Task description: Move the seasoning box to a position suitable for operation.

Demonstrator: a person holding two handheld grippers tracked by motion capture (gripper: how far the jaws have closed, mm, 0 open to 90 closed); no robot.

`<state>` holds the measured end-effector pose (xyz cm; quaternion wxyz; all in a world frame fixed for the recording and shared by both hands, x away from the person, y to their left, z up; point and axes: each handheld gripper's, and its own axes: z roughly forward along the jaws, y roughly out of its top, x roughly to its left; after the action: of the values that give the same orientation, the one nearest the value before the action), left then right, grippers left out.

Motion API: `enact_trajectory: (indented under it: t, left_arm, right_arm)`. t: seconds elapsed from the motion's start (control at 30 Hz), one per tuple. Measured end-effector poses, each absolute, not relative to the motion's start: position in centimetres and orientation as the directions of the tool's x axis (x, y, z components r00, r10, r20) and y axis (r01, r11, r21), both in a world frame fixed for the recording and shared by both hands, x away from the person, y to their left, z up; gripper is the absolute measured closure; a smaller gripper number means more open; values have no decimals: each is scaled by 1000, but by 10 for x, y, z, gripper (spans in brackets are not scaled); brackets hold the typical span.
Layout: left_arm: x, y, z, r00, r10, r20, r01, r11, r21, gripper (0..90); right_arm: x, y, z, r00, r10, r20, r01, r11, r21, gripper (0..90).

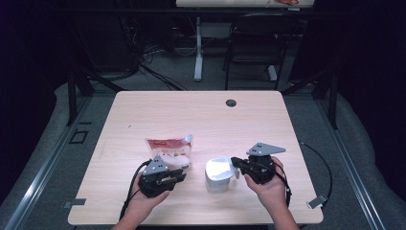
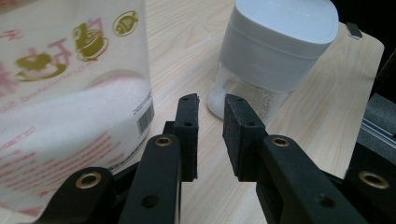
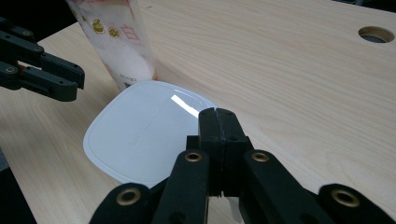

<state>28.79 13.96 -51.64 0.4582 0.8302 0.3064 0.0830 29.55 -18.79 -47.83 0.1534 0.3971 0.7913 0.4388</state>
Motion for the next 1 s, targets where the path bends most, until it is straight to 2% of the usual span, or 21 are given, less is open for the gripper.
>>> enact_trajectory:
  t: [0.33,0.77,1.0]
  left_arm:
    - [290,124,-513,819,556,-142,418,-408,812,794]
    - [292,109,-511,838,522,-158,413,-419,808,883]
    - [293,99,-511,856,494,-152,396,-438,807,900]
  right_arm:
    - [294,-183,-481,-650,754,88,483,321,814,900]
    - [295,-188,-485,-642,756,124,492,282,824,900]
    - [294,-188,-485,-640,757,134,495,272,826,900]
